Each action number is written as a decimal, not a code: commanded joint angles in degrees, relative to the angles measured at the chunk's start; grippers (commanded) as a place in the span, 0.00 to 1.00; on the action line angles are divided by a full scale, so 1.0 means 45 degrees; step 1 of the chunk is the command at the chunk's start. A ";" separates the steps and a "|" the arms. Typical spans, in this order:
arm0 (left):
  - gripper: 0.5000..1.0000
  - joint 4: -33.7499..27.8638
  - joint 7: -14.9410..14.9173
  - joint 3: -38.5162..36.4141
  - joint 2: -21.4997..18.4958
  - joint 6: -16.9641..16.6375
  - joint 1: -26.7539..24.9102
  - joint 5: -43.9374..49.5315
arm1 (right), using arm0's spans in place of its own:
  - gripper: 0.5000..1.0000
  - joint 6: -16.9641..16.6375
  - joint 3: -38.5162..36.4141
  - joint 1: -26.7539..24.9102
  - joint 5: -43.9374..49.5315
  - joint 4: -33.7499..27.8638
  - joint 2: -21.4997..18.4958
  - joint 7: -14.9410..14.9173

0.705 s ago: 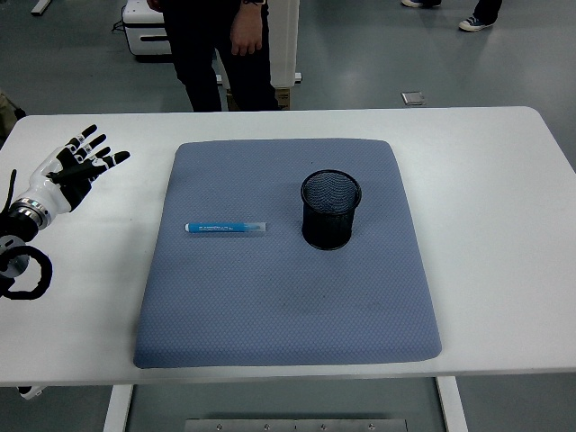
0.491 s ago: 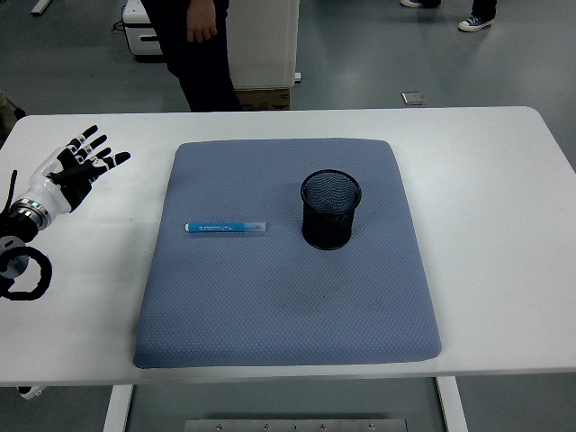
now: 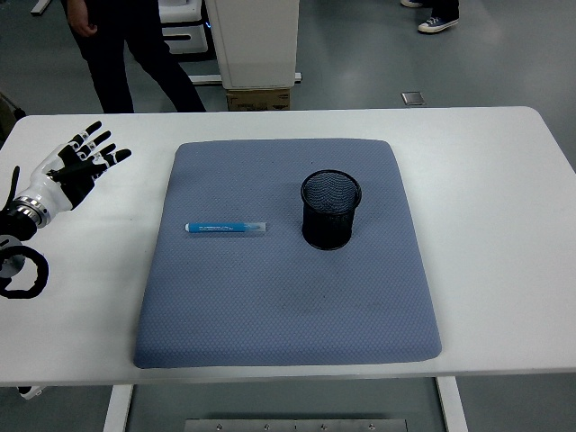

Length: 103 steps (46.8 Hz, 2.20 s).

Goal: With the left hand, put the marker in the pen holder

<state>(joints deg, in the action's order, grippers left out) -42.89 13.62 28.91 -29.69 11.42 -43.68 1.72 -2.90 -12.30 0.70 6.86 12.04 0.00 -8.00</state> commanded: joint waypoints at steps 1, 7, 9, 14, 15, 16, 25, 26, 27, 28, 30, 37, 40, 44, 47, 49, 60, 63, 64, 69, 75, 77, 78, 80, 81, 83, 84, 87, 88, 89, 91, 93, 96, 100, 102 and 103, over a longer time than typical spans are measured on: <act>1.00 0.0001 0.0001 0.0001 0.0036 0.0118 -0.0039 0.0047 | 1.00 0.0000 -0.0002 0.0000 0.0000 0.0000 0.0000 0.0000; 1.00 0.0001 0.0001 0.0001 0.0036 0.0059 -0.0234 0.0009 | 1.00 0.0000 -0.0002 0.0000 0.0000 0.0000 0.0000 0.0000; 1.00 0.0001 0.0001 0.0021 0.0036 0.0059 -0.0234 0.0028 | 1.00 0.0000 -0.0002 0.0000 0.0000 0.0000 0.0000 0.0000; 1.00 0.0001 0.0001 0.0002 0.0017 0.0118 -0.0234 0.0008 | 1.00 0.0000 -0.0002 0.0000 0.0000 0.0000 0.0000 0.0000; 1.00 0.0001 0.0001 0.0001 -0.0003 0.0118 -0.0234 0.0008 | 1.00 0.0000 -0.0002 0.0000 0.0000 0.0000 0.0000 0.0000; 1.00 0.0001 0.0001 0.0001 -0.0022 0.0137 -0.0234 0.0008 | 1.00 0.0000 -0.0002 0.0000 0.0000 0.0000 0.0000 0.0000; 1.00 -0.0019 0.0001 -0.0018 -0.0354 0.0840 -0.0312 0.0028 | 1.00 0.0000 0.0018 0.0000 0.0000 0.0000 0.0000 0.0000; 1.00 -0.0019 0.0001 -0.0018 -0.0374 0.0860 -0.0351 0.0047 | 1.00 0.0000 -0.0002 0.0000 0.0000 0.0000 0.0000 0.0000; 1.00 -0.0019 0.0020 -0.0037 -0.0374 0.0860 -0.0409 0.0047 | 1.00 0.0000 -0.0002 0.0000 0.0000 0.0000 0.0000 0.0000; 1.00 -0.0019 0.0021 -0.0038 -0.0393 0.0841 -0.0468 0.0028 | 1.00 0.0000 -0.0002 0.0000 0.0000 0.0000 0.0000 0.0000; 1.00 -0.0019 0.0079 -0.0096 -0.0433 0.0821 -0.0682 -0.0011 | 1.00 0.0000 -0.0002 0.0000 0.0000 0.0000 0.0000 0.0000; 1.00 0.0001 0.0138 -0.0914 -0.0783 0.0802 -0.1892 -0.0401 | 1.00 0.0000 -0.0002 0.0000 0.0000 0.0000 0.0000 0.0000; 1.00 0.0001 0.0157 -0.1909 -0.0960 0.0782 -0.2692 -0.0655 | 1.00 0.0000 -0.0002 0.0000 0.0000 0.0000 0.0000 0.0000; 1.00 0.0001 0.0157 -0.3140 -0.0999 0.0782 -0.3650 -0.0870 | 1.00 0.0000 -0.0002 0.0000 0.0000 0.0000 0.0000 0.0000; 1.00 0.0001 0.0157 -0.3941 -0.0960 0.0782 -0.4217 -0.1007 | 1.00 0.0000 -0.0002 0.0000 0.0000 0.0000 0.0000 0.0000; 1.00 0.0001 0.0157 -0.4468 -0.0941 0.0782 -0.4549 -0.1046 | 1.00 0.0000 -0.0002 0.0000 0.0000 0.0000 0.0000 0.0000; 1.00 -0.0272 0.0196 -0.7028 -0.0862 0.0762 -0.5936 -0.0832 | 1.00 0.0000 -0.0002 0.0000 0.0000 0.0000 0.0000 0.0000; 1.00 -0.0507 0.0196 -0.7516 -0.0882 0.0743 -0.6268 -0.0832 | 1.00 0.0000 -0.0002 0.0000 0.0000 0.0000 0.0000 0.0000; 1.00 -0.0565 0.0196 -0.7731 -0.0882 0.0743 -0.6405 -0.0832 | 1.00 0.0000 -0.0002 0.0000 0.0000 0.0000 0.0000 0.0000; 1.00 -0.0644 0.0508 -0.9292 -0.0862 0.0802 -0.7361 -0.1027 | 1.00 0.0000 -0.0002 0.0000 0.0000 0.0000 0.0000 0.0000; 1.00 -0.0897 0.1464 -1.1305 -0.0590 0.0860 -0.8494 -0.2157 | 1.00 0.0000 -0.0002 0.0000 0.0000 0.0000 0.0000 0.0000; 1.00 -0.0956 0.1699 -1.1638 -0.0414 0.0841 -0.8788 -0.2704 | 1.00 0.0000 -0.0002 0.0000 0.0000 0.0000 0.0000 0.0000; 1.00 -0.1053 0.1758 -1.1736 -0.0336 0.0841 -0.8924 -0.2900 | 1.00 0.0000 -0.0002 0.0000 0.0000 0.0000 0.0000 0.0000; 1.00 -0.1326 0.1798 -1.1892 -0.0238 0.0841 -0.9217 -0.3310 | 1.00 0.0000 -0.0002 0.0000 0.0000 0.0000 0.0000 0.0000; 1.00 -0.1444 0.1798 -1.1990 -0.0218 0.0841 -0.9354 -0.3505 | 1.00 0.0000 -0.0002 0.0000 0.0000 0.0000 0.0000 0.0000; 1.00 -0.1697 0.1798 -1.2224 -0.0198 0.0841 -0.9589 -0.4012 | 1.00 0.0000 -0.0002 0.0000 0.0000 0.0000 0.0000 0.0000; 1.00 -0.1795 0.1798 -1.2341 -0.0160 0.0860 -0.9686 -0.4305 | 1.00 0.0000 -0.0002 0.0000 0.0000 0.0000 0.0000 0.0000; 1.00 -0.2050 0.1759 -1.2634 0.0094 0.0841 -0.9824 -0.5204 | 1.00 0.0000 -0.0002 0.0000 0.0000 0.0000 0.0000 0.0000; 1.00 -0.2050 0.1739 -1.2713 0.0211 0.0841 -0.9843 -0.5458 | 1.00 0.0000 -0.0002 0.0000 0.0000 0.0000 0.0000 0.0000; 1.00 -0.2050 0.1681 -1.2752 0.0328 0.0860 -0.9844 -0.5673 | 1.00 0.0000 -0.0002 0.0000 0.0000 0.0000 0.0000 0.0000; 1.00 -0.2050 0.1661 -1.2830 0.0504 0.0899 -0.9844 -0.6025 | 1.00 0.0000 -0.0002 0.0000 0.0000 0.0000 0.0000 0.0000; 1.00 -0.2050 0.1642 -1.2986 0.0699 0.0899 -0.9844 -0.6280 | 1.00 0.0000 -0.0002 0.0000 0.0000 0.0000 0.0000 0.0000; 1.00 -0.2050 0.1583 -1.3357 0.1012 0.0899 -0.9980 -0.6534 | 1.00 0.0000 -0.0002 0.0000 0.0000 0.0000 0.0000 0.0000; 1.00 -0.2050 0.1310 -1.3903 0.1422 0.0919 -1.0195 -0.6710 | 1.00 0.0000 -0.0002 0.0000 0.0000 0.0000 0.0000 0.0000; 1.00 -0.2050 0.1173 -1.4119 0.1559 0.0919 -1.0234 -0.6807 | 1.00 0.0000 -0.0002 0.0000 0.0000 0.0000 0.0000 0.0000; 1.00 -0.2050 0.1076 -1.4216 0.1637 0.0919 -1.0273 -0.6866 | 1.00 0.0000 -0.0002 0.0000 0.0000 0.0000 0.0000 0.0000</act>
<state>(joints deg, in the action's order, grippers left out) -52.14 19.44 -33.68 -23.28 15.54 -89.52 -28.51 -2.90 -12.31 0.70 6.86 12.05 0.00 -7.98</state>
